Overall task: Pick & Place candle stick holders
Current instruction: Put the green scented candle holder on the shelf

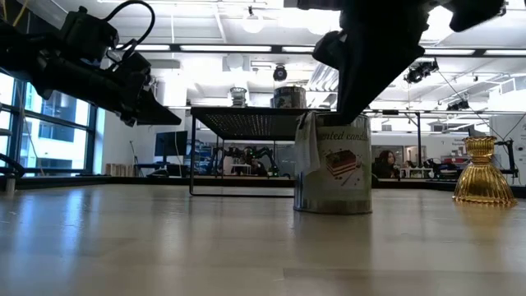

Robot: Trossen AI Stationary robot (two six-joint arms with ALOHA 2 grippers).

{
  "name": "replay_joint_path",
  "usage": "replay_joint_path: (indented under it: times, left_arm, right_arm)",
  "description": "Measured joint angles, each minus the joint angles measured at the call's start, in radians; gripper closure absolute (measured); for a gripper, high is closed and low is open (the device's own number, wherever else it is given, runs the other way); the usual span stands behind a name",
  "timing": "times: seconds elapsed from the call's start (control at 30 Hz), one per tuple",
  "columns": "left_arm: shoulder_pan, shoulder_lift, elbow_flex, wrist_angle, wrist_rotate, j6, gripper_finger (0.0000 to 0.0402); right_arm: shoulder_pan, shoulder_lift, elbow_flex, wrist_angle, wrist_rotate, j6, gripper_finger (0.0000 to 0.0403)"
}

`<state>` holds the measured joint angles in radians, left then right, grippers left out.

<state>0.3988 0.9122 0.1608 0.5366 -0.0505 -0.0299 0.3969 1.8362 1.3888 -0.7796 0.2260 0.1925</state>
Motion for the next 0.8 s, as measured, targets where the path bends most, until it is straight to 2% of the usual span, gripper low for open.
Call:
replay_joint_path:
  times: [0.13,0.37,0.57,0.8]
  left_arm:
    - [0.0,0.0,0.0,-0.001,0.0,0.0,0.0401]
    - [0.0,0.0,0.0,-0.005,-0.001,0.0,0.0401]
    - [0.0,0.0,0.0,-0.005,-0.001,0.0,0.0401]
    - [0.0,0.0,0.0,-0.005,-0.002,0.001,0.0401]
  right_arm:
    - [-0.024,-0.054,-0.002,0.012,-0.006,0.01,0.0398]
    - [-0.074,-0.119,0.033,-0.015,-0.04,-0.025,0.04]
    - [-0.135,-0.129,0.221,-0.116,-0.039,-0.105,0.0396]
    - [-0.269,-0.131,0.428,-0.258,0.035,-0.218,0.0398]
